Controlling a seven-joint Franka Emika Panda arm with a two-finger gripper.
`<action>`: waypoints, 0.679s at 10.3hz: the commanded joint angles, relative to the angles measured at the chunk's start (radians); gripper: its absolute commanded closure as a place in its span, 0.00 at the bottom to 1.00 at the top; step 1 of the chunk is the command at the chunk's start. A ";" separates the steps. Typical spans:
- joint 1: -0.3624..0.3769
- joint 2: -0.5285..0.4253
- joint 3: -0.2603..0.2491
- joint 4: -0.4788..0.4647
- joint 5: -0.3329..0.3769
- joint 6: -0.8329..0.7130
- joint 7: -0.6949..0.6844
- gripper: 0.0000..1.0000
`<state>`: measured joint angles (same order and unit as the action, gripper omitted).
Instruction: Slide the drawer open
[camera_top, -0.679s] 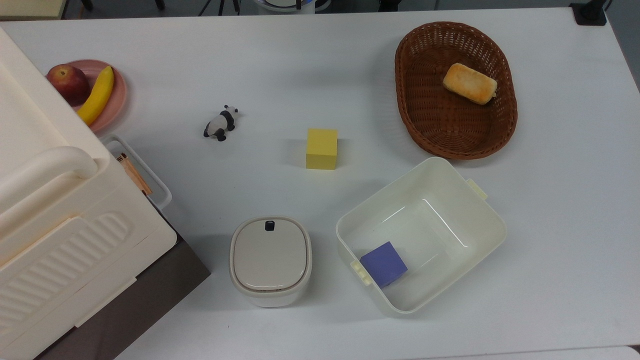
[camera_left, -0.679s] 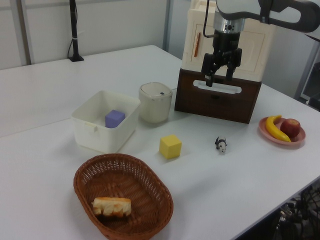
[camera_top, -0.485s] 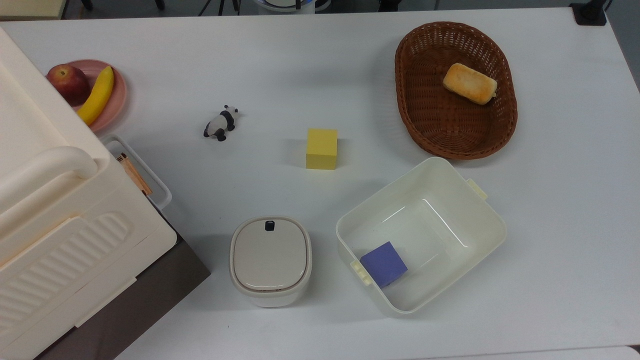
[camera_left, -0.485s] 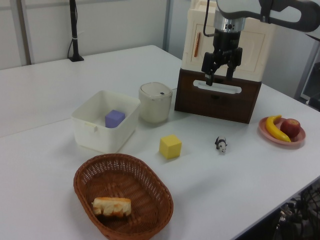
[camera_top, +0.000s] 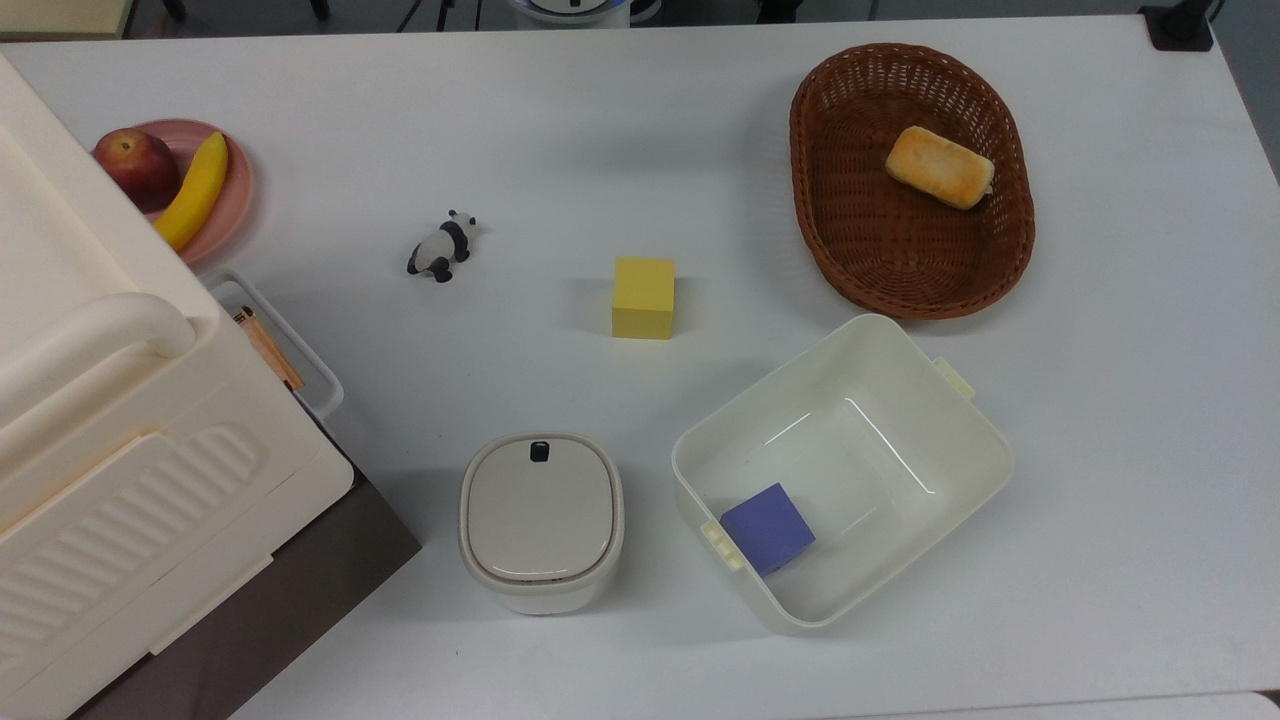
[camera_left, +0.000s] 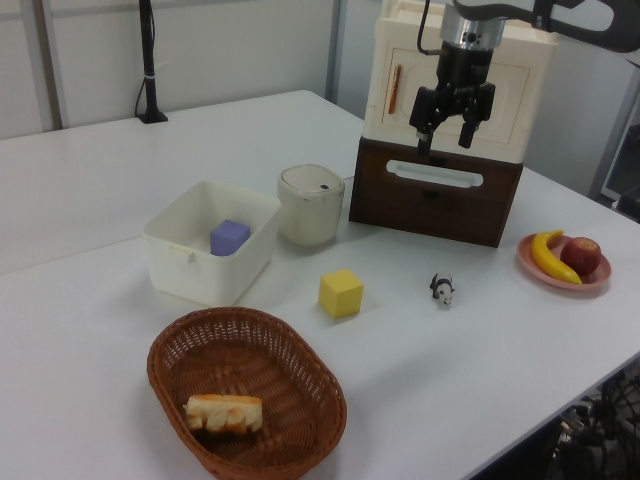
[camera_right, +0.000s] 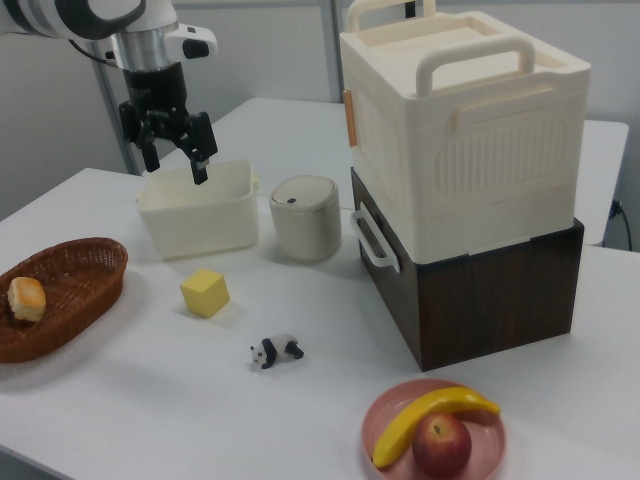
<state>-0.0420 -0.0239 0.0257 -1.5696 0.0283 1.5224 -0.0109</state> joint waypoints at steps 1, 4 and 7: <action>-0.012 0.002 -0.004 0.019 0.028 -0.025 -0.009 0.00; -0.012 -0.005 0.003 -0.006 0.016 -0.024 -0.237 0.00; -0.009 -0.016 0.002 -0.032 -0.045 -0.018 -0.493 0.00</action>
<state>-0.0515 -0.0235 0.0269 -1.5747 0.0322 1.5205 -0.3090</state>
